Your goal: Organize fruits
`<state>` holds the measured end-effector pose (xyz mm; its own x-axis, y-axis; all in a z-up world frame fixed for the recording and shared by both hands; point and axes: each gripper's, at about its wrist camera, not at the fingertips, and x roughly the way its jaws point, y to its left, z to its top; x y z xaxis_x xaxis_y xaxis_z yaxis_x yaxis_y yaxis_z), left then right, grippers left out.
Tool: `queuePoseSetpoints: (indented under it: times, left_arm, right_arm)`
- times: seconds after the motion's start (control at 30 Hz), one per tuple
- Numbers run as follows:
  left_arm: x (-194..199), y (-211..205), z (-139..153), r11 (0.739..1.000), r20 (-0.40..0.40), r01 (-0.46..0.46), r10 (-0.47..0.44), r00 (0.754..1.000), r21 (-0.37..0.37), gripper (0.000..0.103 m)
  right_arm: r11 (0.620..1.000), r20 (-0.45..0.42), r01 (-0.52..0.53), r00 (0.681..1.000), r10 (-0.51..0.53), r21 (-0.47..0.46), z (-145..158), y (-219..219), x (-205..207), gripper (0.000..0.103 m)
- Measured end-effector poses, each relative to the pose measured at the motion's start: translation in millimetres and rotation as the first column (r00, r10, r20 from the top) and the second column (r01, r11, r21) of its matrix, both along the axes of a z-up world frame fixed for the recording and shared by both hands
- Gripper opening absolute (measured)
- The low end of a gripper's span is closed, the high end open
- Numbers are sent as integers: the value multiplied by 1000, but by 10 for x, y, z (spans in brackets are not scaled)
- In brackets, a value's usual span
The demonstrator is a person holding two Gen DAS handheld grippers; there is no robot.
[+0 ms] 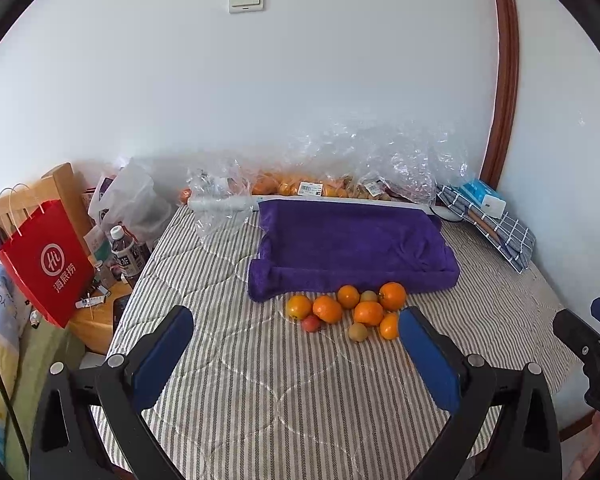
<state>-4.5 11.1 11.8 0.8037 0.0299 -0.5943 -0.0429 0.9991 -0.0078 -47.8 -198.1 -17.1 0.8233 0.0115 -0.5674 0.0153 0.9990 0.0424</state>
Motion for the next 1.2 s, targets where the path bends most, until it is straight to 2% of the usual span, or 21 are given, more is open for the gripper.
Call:
queuePoseSetpoints:
  times: [1.2]
  left_arm:
    - [13,-8,27,1000,12,-2,2,1000,-3,103]
  right_arm:
    - [1000,19,21,1000,-21,6,-1,-34,0,103]
